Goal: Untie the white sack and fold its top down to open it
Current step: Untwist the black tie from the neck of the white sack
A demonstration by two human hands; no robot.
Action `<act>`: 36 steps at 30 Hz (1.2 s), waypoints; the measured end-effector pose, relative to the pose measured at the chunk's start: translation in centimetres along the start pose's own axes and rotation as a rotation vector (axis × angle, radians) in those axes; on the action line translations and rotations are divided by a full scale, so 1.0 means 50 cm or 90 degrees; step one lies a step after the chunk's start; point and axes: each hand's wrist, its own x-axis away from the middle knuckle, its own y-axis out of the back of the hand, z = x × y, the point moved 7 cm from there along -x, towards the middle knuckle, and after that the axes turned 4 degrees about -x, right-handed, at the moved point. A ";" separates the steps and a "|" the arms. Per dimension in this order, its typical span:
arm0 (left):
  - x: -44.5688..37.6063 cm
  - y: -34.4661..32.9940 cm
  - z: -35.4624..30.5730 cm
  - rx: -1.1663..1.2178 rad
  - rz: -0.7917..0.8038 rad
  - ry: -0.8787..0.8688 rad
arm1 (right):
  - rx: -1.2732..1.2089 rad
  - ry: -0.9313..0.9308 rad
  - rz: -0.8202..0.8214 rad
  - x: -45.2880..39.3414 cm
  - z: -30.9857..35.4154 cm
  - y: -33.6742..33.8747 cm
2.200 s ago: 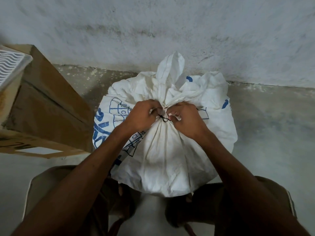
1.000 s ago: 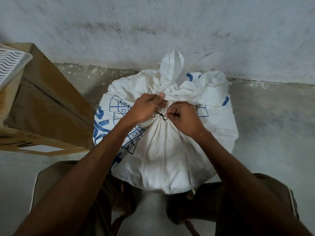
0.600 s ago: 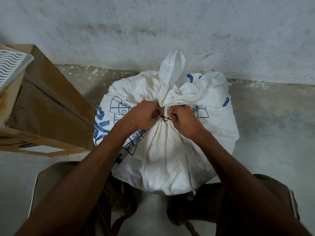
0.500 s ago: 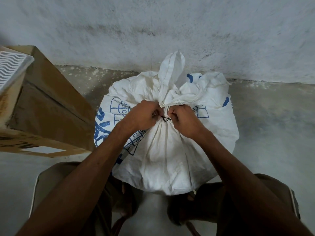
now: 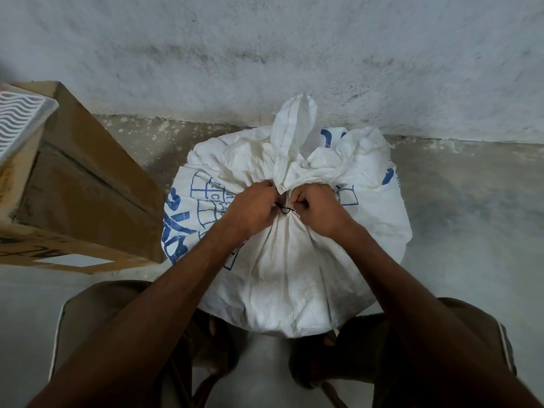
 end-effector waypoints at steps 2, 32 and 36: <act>-0.005 -0.002 0.004 -0.013 0.007 -0.003 | -0.008 -0.003 -0.018 0.001 -0.003 -0.003; 0.007 0.011 -0.003 0.056 0.011 -0.083 | -0.101 -0.126 -0.036 0.009 -0.044 0.000; 0.005 0.009 -0.006 0.060 0.047 -0.078 | -0.110 -0.191 -0.032 0.013 -0.056 -0.016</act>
